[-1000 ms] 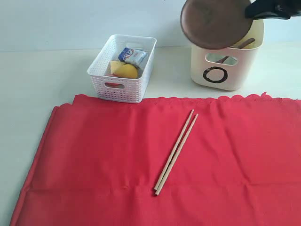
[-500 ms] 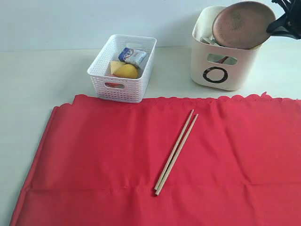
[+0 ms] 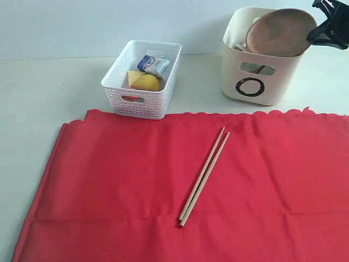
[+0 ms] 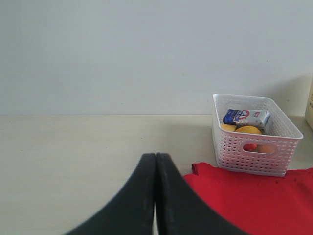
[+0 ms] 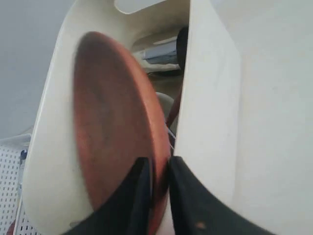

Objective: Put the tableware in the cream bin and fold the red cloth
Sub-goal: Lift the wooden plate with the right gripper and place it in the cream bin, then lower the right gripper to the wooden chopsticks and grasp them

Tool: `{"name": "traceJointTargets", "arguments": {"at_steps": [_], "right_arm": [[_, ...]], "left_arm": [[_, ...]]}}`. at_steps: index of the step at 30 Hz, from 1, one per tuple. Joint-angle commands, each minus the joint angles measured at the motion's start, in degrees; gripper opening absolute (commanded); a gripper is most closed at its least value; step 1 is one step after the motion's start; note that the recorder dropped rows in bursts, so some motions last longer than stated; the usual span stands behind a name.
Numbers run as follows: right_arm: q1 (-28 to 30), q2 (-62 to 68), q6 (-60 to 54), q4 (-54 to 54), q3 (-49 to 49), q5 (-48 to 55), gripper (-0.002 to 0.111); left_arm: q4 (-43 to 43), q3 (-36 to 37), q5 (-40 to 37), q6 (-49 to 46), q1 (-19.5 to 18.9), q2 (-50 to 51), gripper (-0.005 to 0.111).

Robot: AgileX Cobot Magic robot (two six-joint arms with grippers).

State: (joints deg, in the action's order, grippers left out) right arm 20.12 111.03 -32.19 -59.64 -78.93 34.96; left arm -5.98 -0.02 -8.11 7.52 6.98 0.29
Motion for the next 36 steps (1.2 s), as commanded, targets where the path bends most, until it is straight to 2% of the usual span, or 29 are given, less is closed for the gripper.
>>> {"name": "traceJointTargets", "arguments": {"at_steps": [1,7,15,24,30,33,36], "right_arm": [[-0.2,0.0,-1.2,0.6,0.3,-0.1,0.026],[-0.5,0.0,-1.2,1.3,0.3,0.1,0.039],[-0.5,-0.9,-2.2,0.9,-0.3,5.4,0.040],[-0.5,-8.7,-15.1,0.0,-0.3,14.3,0.040],[-0.8,-13.6,-28.6,0.3,-0.3,28.5,0.040],[-3.0,-14.3,-31.7,0.4,-0.3,34.0,0.040],[-7.7,-14.3,-31.9,2.7,-0.3,35.0,0.040]], "left_arm": [[0.2,0.0,0.2,0.1,0.4,-0.3,0.001],[0.2,0.0,0.2,0.0,0.4,-0.3,0.001],[0.2,0.0,0.2,0.1,0.4,-0.3,0.001],[0.2,0.0,0.2,0.0,0.4,-0.3,0.001],[0.2,0.0,0.2,0.1,0.4,-0.3,0.001],[0.2,0.0,0.2,0.1,0.4,-0.3,0.001],[0.2,0.0,0.2,0.1,0.4,-0.3,0.001]]}}
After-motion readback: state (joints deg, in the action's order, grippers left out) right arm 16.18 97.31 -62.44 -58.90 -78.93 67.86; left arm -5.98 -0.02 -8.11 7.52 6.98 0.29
